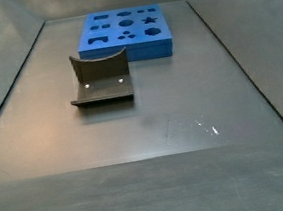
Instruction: Insert the star object.
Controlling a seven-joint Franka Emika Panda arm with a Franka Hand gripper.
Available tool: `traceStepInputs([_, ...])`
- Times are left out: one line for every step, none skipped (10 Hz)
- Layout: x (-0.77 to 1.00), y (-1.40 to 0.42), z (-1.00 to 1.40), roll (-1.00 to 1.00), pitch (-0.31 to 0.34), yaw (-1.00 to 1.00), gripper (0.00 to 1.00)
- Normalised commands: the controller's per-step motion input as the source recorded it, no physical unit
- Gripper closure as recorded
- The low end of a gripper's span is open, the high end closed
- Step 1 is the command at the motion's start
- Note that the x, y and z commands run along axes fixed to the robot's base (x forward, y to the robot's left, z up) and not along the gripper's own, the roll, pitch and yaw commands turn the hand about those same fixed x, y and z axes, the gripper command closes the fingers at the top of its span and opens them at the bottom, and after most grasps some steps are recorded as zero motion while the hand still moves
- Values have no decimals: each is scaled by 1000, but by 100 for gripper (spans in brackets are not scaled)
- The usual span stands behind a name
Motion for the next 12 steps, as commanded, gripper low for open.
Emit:
traceStepInputs([-537, 540, -414, 437, -57, 0, 100])
traceStepInputs([-497, 546, -431, 429, -50, -11, 100])
traceStepInputs([-289, 309, -777, 247, -20, -197, 100])
traceStepInputs([-71, 117, -929, 113, -76, -249, 100])
traceStepInputs([40, 11, -774, 21, -123, -269, 100])
traceStepInputs([123, 3, -691, 100, -74, -263, 100])
traceStepInputs([226, 57, -431, 224, 6, -220, 100])
traceStepInputs([140, 29, -351, 306, 30, -129, 100])
traceStepInputs([74, 0, -326, 371, 14, 0, 100])
traceStepInputs([149, 0, -363, 334, 4, 9, 100])
traceStepInputs([271, 0, -374, 244, 10, 29, 100])
traceStepInputs([243, 0, -391, 203, 0, 0, 100])
